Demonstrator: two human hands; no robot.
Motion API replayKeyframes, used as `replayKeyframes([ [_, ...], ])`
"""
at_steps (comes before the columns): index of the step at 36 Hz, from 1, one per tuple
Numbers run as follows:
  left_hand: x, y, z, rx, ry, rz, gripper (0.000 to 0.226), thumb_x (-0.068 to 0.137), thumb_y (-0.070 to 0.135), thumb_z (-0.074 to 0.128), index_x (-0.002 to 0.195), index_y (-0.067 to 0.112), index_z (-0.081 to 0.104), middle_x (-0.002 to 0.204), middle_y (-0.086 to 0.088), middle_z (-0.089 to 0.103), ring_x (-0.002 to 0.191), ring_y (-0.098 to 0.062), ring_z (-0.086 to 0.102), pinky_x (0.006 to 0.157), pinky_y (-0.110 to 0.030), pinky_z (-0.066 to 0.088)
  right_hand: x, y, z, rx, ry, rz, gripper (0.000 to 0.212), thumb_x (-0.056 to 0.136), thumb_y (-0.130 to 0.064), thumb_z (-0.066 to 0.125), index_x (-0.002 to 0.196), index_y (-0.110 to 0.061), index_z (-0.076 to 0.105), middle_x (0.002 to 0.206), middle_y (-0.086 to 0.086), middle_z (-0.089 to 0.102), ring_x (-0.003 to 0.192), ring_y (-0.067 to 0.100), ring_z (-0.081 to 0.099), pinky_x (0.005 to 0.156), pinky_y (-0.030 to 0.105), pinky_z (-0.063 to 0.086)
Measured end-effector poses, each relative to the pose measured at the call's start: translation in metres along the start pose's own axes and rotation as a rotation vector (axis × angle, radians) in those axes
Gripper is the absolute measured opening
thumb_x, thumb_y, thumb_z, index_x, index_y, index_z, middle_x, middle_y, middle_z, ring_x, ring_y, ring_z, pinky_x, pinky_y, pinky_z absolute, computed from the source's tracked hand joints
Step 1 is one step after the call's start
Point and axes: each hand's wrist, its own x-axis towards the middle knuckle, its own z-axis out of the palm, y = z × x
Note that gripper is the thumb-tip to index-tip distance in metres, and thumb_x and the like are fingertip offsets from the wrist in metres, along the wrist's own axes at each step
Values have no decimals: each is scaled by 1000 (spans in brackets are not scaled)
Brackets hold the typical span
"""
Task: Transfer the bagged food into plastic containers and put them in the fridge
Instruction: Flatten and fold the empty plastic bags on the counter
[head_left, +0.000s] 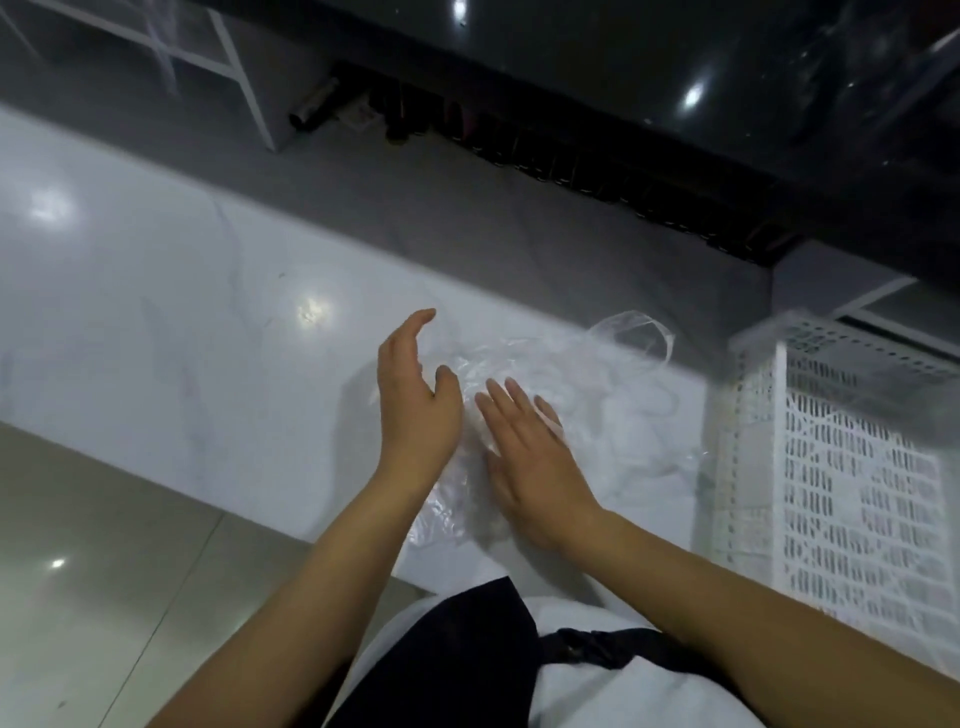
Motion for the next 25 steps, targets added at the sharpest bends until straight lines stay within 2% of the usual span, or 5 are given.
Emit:
replayKeyframes([
  [7,8,-20,-11,-160,1,-262,40,94,16,65,127,36,54,119,10,62,100,-11,66,70,-16,54,-2,11,-1,-76,47,147,63,103,-40,38,159,-20,18,168,1,12,155,18,-2,124,45,-3],
  [10,12,-22,-11,-196,-11,-301,36,91,10,67,122,27,60,107,0,68,83,-18,72,69,-24,59,0,13,-1,-27,72,159,64,101,-38,41,158,-19,18,168,3,13,155,18,-1,125,43,0],
  [14,19,-20,-10,-262,-39,-321,28,88,2,69,112,16,67,92,-7,71,63,-16,71,63,-22,57,4,19,-3,-12,69,160,64,101,-42,36,158,-21,16,168,2,11,155,16,-3,125,41,0],
  [22,44,-23,-44,-163,-153,-284,31,84,-11,65,107,9,69,83,-8,72,59,-15,69,60,-26,58,-14,58,-2,-41,59,526,73,99,-64,14,159,-29,-9,167,-3,-15,151,17,-23,122,47,-12],
  [25,54,-27,-57,-81,-192,-279,31,83,-8,66,106,11,70,83,-6,72,60,-17,67,67,-34,61,-30,59,7,-137,9,525,74,99,-67,7,157,-29,-18,165,-2,-23,149,20,-29,121,51,-14],
])
